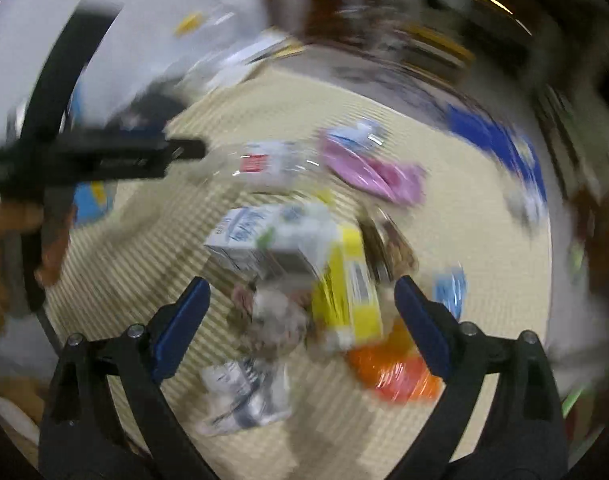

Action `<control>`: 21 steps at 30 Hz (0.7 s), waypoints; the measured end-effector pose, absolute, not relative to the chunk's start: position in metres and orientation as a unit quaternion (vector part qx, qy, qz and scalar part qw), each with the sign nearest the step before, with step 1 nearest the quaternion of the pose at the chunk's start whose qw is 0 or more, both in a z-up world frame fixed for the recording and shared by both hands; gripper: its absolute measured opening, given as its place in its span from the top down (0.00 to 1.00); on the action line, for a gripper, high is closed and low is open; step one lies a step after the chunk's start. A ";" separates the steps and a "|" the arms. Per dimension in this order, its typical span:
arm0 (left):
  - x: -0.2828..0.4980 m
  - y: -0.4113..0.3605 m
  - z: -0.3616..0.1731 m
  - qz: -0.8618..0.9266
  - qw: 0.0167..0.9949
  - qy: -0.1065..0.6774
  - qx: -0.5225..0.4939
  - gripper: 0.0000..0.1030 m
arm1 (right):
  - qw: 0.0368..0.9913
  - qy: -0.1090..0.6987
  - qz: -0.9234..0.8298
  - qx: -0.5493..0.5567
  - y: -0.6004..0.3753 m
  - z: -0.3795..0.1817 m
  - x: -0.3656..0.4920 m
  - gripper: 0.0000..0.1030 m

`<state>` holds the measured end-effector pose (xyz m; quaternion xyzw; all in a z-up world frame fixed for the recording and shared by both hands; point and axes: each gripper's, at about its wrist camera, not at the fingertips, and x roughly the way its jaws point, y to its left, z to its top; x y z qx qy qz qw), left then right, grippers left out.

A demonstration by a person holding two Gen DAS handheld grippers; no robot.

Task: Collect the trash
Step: 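Grasp the white milk carton with the right gripper while the left moves toward the plastic bottle, then grasp the clear plastic bottle around its label with the left gripper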

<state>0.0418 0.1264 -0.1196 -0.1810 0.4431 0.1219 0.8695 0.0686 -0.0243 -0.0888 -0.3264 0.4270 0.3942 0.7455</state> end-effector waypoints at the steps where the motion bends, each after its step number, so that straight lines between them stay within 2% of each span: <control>1: 0.043 0.133 -0.121 0.124 0.869 0.440 -0.190 0.33 | 0.730 0.423 0.402 -0.354 -0.015 -0.091 0.068 0.11; 6: 0.047 0.158 -0.128 0.128 0.866 0.433 -0.216 0.33 | 0.612 0.415 0.429 -0.519 0.041 -0.133 0.069 0.11; 11: 0.056 0.171 -0.137 0.132 0.862 0.437 -0.220 0.33 | 0.526 0.434 0.433 -0.590 0.062 -0.174 0.076 0.11; 12: 0.057 0.173 -0.139 0.132 0.861 0.439 -0.220 0.33 | 0.520 0.437 0.433 -0.593 0.060 -0.179 0.076 0.14; 13: 0.059 0.173 -0.141 0.132 0.860 0.442 -0.218 0.33 | 0.514 0.442 0.436 -0.591 0.058 -0.181 0.077 0.20; 14: 0.062 0.174 -0.144 0.130 0.859 0.446 -0.214 0.33 | 0.511 0.451 0.441 -0.585 0.056 -0.183 0.078 0.36; 15: 0.065 0.174 -0.146 0.127 0.859 0.450 -0.210 0.33 | 0.511 0.462 0.449 -0.569 0.050 -0.182 0.081 0.43; 18: 0.078 0.171 -0.152 0.104 0.860 0.463 -0.187 0.33 | 0.545 0.491 0.458 -0.502 0.025 -0.167 0.096 0.47; 21: 0.093 0.158 -0.155 0.069 0.864 0.475 -0.155 0.31 | 0.600 0.536 0.460 -0.377 -0.008 -0.142 0.121 0.47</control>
